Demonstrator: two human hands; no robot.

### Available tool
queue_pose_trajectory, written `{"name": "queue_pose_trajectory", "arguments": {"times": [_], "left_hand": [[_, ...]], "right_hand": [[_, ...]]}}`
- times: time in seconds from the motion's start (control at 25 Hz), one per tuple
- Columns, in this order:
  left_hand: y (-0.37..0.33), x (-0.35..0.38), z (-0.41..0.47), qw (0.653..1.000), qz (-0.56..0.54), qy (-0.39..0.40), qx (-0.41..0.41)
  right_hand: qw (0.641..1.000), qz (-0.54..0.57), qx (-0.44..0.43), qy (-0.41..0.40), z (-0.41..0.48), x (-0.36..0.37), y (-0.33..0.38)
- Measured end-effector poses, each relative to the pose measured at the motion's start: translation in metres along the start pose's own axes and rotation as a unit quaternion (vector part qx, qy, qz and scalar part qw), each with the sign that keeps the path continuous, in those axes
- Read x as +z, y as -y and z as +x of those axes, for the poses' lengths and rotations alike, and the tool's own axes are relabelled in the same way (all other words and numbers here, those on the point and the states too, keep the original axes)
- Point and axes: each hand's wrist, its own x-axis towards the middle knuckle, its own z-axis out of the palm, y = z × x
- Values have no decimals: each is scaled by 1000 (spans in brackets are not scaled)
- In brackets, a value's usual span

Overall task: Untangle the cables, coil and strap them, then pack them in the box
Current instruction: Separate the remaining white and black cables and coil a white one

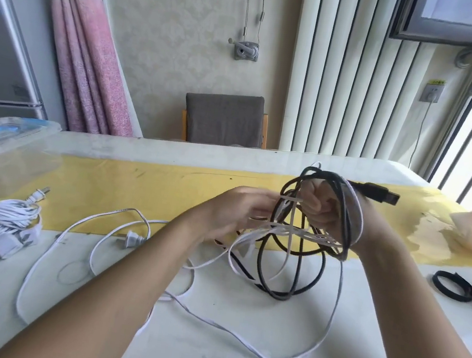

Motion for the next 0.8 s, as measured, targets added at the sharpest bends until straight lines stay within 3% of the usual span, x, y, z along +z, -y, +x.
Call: {"name": "queue_pose_trajectory", "arguments": {"times": [0.08, 0.16, 0.48, 0.6, 0.72, 0.8], "left_hand": [[9, -1, 4, 989, -96, 103, -38], [18, 3, 7, 977, -155, 144, -38], [-15, 5, 0, 939, -338, -64, 18], [-17, 2, -3, 930, -363, -9, 50], [-12, -6, -5, 915, -399, 29, 63], [-8, -11, -6, 908, -409, 51, 76]], "right_hand": [[998, 31, 5, 63, 1, 2, 4], [997, 47, -5, 65, -1, -3, 7], [980, -172, -50, -91, -8, 20, 16], [915, -360, -62, -171, 0, 21, 12], [920, -319, -29, -225, 2, 17, 15], [910, -375, -64, -164, 0, 16, 14]]}}
